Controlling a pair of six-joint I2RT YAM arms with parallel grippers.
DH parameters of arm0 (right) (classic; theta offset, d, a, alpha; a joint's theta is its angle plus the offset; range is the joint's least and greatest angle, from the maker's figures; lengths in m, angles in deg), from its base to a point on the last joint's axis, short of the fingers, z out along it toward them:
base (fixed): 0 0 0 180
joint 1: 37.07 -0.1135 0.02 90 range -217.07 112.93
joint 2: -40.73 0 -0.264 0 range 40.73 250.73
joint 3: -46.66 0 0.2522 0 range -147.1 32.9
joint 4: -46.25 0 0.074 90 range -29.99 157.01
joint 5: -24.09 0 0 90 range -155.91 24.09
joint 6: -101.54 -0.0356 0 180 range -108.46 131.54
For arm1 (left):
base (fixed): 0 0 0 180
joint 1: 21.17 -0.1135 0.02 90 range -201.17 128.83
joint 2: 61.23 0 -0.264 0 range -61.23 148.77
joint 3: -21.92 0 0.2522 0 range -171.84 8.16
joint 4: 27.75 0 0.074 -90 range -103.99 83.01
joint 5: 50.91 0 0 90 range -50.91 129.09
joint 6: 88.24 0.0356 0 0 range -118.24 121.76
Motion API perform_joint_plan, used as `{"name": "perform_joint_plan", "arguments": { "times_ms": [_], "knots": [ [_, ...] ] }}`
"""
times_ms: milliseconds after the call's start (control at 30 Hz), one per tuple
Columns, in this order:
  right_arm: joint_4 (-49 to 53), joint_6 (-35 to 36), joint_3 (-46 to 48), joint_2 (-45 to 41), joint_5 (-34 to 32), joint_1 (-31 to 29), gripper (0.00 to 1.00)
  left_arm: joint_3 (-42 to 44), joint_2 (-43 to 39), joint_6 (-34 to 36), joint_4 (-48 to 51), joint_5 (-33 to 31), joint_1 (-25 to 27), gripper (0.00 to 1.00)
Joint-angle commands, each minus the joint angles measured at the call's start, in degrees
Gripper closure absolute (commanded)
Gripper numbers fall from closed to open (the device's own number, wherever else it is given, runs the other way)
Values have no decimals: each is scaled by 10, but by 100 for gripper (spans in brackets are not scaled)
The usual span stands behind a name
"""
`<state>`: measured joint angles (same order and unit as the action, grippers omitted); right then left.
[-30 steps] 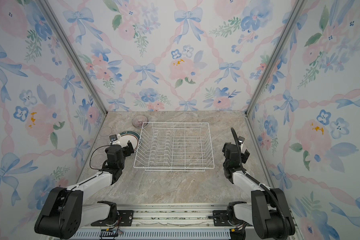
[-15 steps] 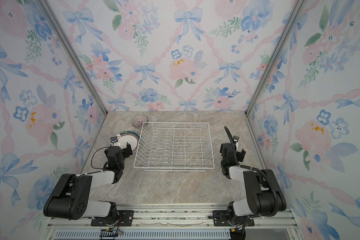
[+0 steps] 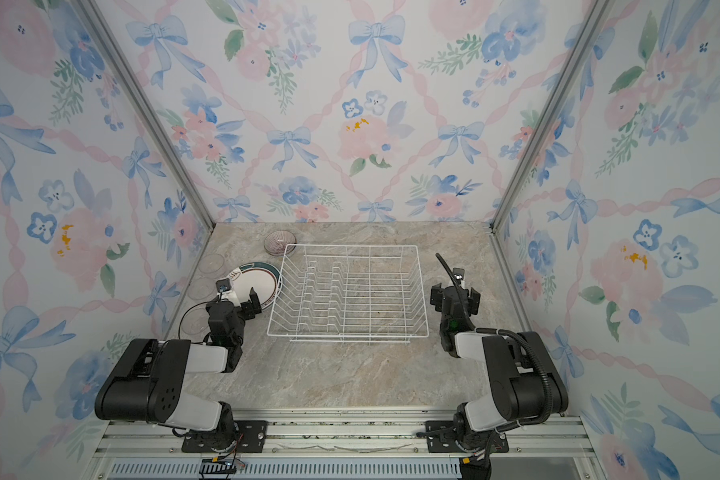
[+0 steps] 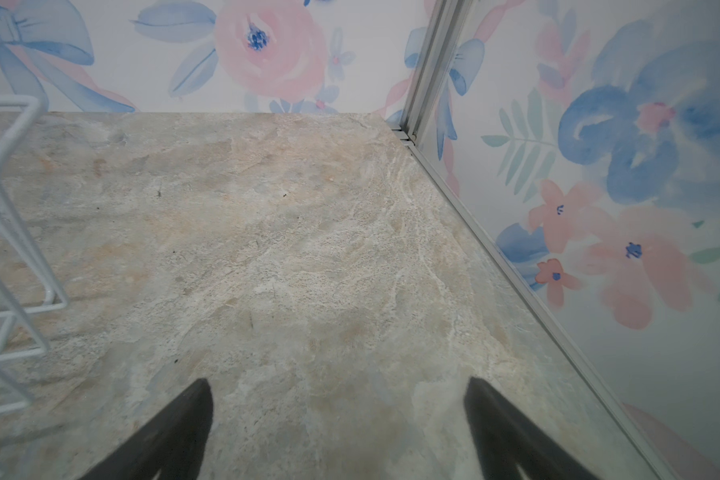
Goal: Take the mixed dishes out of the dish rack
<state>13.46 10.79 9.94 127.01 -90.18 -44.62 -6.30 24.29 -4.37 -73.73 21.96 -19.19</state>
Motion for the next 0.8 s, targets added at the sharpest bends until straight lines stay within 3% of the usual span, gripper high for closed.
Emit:
{"name": "perform_joint_plan", "arguments": {
  "times_ms": [0, 100, 167, 333, 767],
  "knots": [
    [-133, 22, 33, 34, 43, 1, 3, -2, 12, 14, -51, 36, -1, 2],
    [-72, 14, 20, 16, 39, 0, 3, 0, 25, 25, -60, 63, -1, 2],
    [-119, 14, 27, 36, 34, 3, 3, 5, 34, 32, -80, 65, 3, 2],
    [-75, -7, 15, 26, 55, 23, 3, 7, 37, 39, -86, 56, 12, 2],
    [-78, -7, 16, 26, 56, 23, 3, 7, 40, 44, -89, 53, 15, 2]
  ]
}}
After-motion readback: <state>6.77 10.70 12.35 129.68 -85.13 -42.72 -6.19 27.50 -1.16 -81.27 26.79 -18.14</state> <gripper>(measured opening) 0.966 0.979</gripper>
